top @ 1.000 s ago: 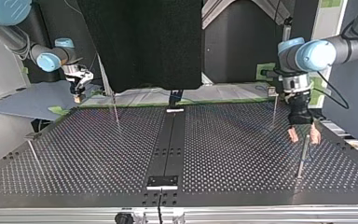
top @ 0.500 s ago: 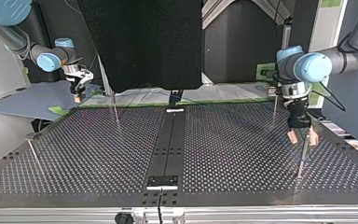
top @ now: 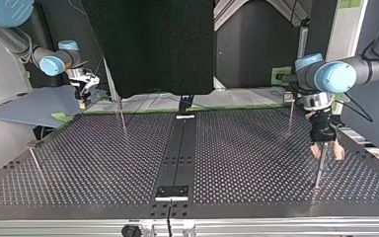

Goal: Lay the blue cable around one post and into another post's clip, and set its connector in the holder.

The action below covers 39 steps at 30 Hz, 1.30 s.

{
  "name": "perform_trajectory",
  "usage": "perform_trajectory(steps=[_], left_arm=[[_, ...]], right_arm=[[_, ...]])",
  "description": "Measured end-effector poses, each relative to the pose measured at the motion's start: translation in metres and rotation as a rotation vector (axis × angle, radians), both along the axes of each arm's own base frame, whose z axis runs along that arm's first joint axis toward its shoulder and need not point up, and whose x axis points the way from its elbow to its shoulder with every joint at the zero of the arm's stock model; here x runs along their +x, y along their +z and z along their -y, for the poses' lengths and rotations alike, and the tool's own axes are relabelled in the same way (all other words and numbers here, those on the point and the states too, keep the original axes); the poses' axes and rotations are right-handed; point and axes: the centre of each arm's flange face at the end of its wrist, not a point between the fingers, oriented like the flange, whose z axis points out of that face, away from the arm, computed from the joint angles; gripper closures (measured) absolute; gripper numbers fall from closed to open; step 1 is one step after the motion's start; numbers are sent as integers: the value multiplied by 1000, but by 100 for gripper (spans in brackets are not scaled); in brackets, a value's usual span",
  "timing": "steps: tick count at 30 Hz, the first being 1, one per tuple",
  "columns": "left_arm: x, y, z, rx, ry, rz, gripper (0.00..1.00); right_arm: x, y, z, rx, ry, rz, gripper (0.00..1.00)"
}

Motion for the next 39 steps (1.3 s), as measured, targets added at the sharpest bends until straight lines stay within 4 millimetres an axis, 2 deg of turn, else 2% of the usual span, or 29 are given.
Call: perform_trajectory(steps=[6, 13, 16, 26, 33, 39], left_arm=[[7, -4, 3, 2, -18, -16, 0], [19, -31, -1, 2, -22, -69, 0], [21, -36, -4, 1, -19, -77, 0], [21, -38, -4, 14, -16, -90, 0], [21, -38, -3, 21, -17, -91, 0], [21, -38, -4, 22, -15, -89, 0]], right_arm=[[1, 0, 0, 0, 2, 1, 100], [2, 0, 0, 0, 3, 0, 100], [2, 0, 0, 0, 4, 0, 100], [4, 0, -1, 0, 2, -4, 100], [-1, 2, 2, -10, -33, -42, 100], [-1, 20, 4, -13, -37, -71, 100]])
